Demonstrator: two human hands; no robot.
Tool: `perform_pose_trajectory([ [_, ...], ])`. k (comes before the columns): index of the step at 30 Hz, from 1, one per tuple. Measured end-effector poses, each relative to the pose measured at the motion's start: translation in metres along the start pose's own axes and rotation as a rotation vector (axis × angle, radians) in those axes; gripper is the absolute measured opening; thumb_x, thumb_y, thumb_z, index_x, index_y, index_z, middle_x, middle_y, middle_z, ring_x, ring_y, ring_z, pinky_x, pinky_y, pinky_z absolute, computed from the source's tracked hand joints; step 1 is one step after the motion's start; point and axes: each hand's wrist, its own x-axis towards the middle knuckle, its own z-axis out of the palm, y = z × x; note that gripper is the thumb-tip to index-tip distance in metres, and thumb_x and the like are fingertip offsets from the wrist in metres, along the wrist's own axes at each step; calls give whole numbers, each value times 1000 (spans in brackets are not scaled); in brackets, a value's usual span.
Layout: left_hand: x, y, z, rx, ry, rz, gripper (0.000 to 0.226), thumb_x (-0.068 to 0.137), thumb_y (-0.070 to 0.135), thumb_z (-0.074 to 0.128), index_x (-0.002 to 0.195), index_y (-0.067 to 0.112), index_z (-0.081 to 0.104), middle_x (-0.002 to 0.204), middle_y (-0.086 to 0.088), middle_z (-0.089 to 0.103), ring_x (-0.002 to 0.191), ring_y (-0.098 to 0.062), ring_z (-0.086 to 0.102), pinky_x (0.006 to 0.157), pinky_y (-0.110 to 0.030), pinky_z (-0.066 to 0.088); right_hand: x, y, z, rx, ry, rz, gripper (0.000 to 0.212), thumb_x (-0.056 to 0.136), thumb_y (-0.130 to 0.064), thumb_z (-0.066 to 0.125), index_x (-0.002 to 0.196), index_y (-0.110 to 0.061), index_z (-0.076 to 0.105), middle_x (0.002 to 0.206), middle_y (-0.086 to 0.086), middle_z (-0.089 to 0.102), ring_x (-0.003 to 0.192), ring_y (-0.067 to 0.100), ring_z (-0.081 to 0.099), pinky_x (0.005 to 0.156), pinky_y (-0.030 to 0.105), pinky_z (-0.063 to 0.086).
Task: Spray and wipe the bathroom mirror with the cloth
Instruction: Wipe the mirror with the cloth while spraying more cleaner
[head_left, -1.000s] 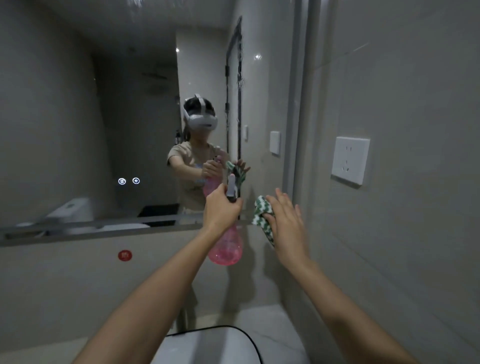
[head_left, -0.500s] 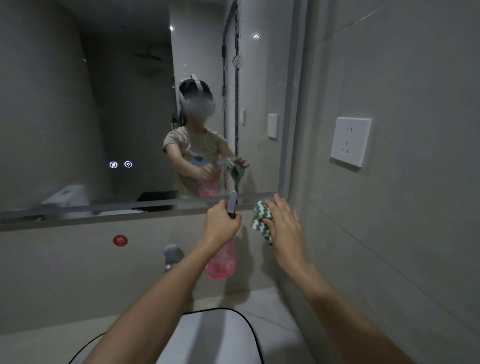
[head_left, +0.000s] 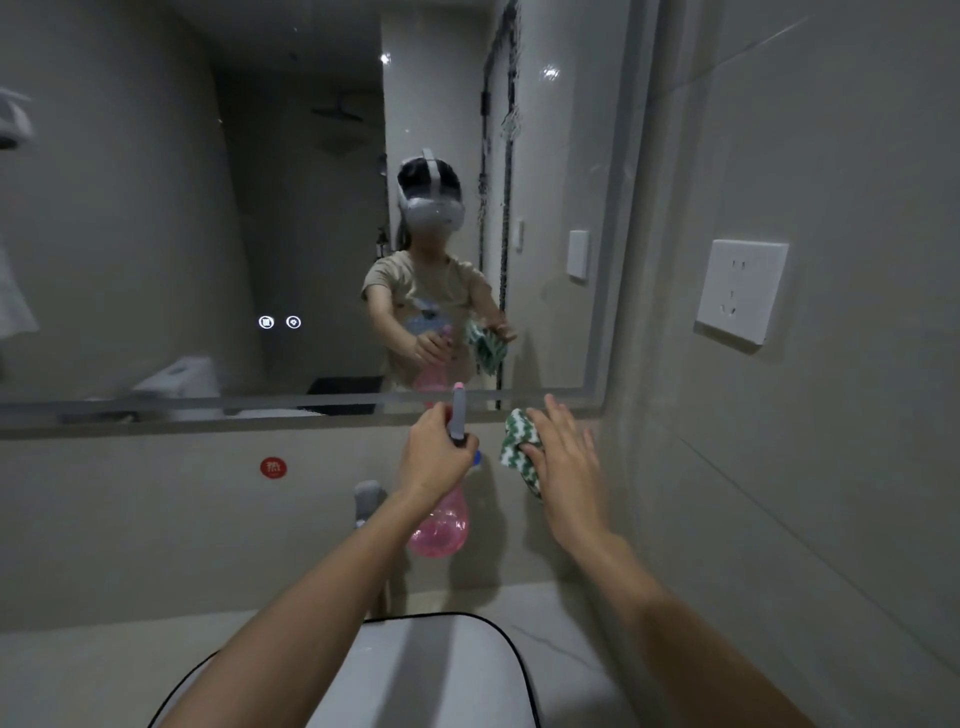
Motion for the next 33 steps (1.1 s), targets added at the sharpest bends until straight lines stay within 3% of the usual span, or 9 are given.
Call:
perform_pose_trajectory([
  [5, -7, -15, -30, 30, 61, -53, 13, 77, 10, 61, 83, 11, 50, 73, 1, 50, 69, -20, 49, 60, -31, 38, 3, -25, 21, 52, -59, -63, 44, 95, -18, 52, 137, -11, 47, 151, 8, 32, 141, 26, 26, 114, 45, 15],
  [10, -19, -29, -67, 67, 124, -51, 17, 80, 11, 63, 94, 12, 53, 86, -2, 56, 78, -18, 53, 66, -26, 41, 2, -62, 41, 115, -132, -148, 45, 98, -23, 45, 143, -18, 39, 155, 0, 22, 145, 18, 15, 117, 37, 7],
  [15, -30, -43, -111, 97, 261, -126, 18, 81, 13, 63, 97, 12, 56, 90, -4, 62, 81, -21, 60, 75, -38, 51, -3, -101, 59, 199, -206, -243, 47, 99, -27, 41, 145, -22, 34, 157, -5, 14, 145, 12, 8, 115, 29, -3],
  [20, -48, -63, -158, 157, 303, -115, 14, 81, 12, 63, 93, 10, 56, 85, -6, 61, 76, -22, 57, 67, -32, 46, -9, -152, 83, 250, -255, -313, 48, 100, -28, 38, 147, -21, 29, 158, -5, 10, 146, 12, 6, 112, 26, -7],
  [25, -53, -96, -212, 156, 364, -114, 12, 82, 11, 63, 89, 12, 53, 77, -1, 54, 68, -14, 49, 55, -16, 33, -10, -210, 109, 287, -262, -370, 46, 99, -27, 40, 144, -20, 35, 157, -4, 15, 145, 12, 10, 114, 26, -2],
  [29, -49, -142, -262, 155, 374, -113, 12, 81, 12, 62, 91, 12, 55, 80, -4, 58, 73, -20, 53, 62, -25, 36, -4, -262, 142, 287, -193, -385, 44, 97, -24, 47, 141, -17, 42, 154, 1, 26, 144, 18, 19, 113, 29, 0],
  [33, -47, -202, -322, 148, 314, -83, 11, 80, 11, 61, 82, 14, 51, 74, -2, 54, 66, -19, 49, 56, -29, 35, -3, -322, 193, 253, -142, -341, 43, 95, -21, 51, 137, -12, 47, 151, 6, 33, 142, 25, 26, 113, 35, 5],
])
